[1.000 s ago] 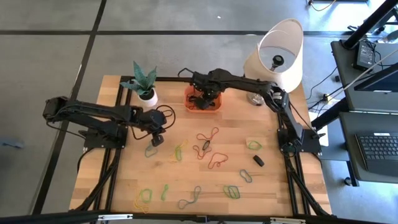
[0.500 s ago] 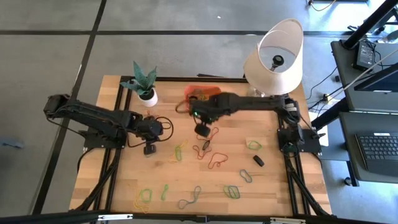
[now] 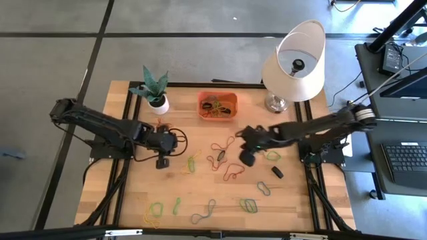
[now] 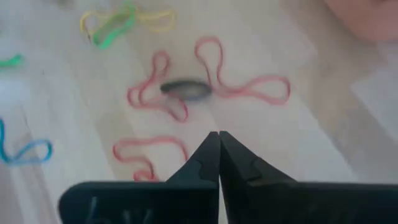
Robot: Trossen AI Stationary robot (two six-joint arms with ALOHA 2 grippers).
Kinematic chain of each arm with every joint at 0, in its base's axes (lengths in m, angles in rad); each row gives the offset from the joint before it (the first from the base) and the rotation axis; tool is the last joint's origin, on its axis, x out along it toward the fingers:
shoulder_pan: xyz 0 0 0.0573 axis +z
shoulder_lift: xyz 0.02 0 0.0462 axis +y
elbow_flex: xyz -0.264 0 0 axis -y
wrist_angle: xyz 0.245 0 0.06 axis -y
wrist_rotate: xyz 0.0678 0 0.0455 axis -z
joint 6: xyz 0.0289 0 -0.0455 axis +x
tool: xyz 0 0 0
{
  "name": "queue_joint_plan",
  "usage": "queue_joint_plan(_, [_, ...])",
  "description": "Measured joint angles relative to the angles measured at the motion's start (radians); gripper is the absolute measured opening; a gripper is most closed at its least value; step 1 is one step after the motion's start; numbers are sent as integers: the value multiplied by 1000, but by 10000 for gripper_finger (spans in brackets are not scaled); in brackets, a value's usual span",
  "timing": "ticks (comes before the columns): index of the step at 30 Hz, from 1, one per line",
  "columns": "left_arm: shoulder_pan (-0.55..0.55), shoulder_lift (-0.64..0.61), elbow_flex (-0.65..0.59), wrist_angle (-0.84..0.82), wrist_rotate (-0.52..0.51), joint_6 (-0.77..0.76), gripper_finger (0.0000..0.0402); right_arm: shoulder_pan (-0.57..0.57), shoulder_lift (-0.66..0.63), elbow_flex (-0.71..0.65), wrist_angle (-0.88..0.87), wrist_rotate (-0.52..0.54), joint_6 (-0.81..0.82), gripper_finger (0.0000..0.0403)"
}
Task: Pick and place rubber bands into bin
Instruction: Put the green rubber band into the orange bin
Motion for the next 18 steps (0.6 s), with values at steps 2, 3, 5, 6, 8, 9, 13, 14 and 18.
queue_joint_plan(2, [0, 35, 51, -14, -18, 0, 1, 22, -66, -84, 39, -2, 20, 4])
queue_joint_plan(3, [1, 58, 76, -13, -18, 0, 2, 32, -101, -122, 63, -4, 36, 5])
queue_joint_plan(5, [1, 111, 127, -22, -19, -5, 2, 46, -159, -186, 90, -3, 58, 6])
queue_joint_plan(6, [-1, 141, 155, -32, -19, -13, 2, 53, -183, -216, 101, -2, 67, 6])
queue_joint_plan(8, [-10, 206, 213, -70, -19, -37, 1, 66, -226, -264, 107, -1, 78, 6])
queue_joint_plan(9, [-18, 239, 244, -94, -19, -56, 1, 74, -246, -282, 113, -1, 83, 7])
queue_joint_plan(13, [-51, 364, 365, -197, -18, -199, 2, 86, -305, -346, 111, -8, 54, 7])
queue_joint_plan(14, [-61, 390, 390, -222, -16, -248, 2, 85, -317, -358, 110, -9, 36, 7])
queue_joint_plan(18, [-118, 476, 469, -245, -7, -461, 1, 86, -348, -398, 113, -11, -19, 8])
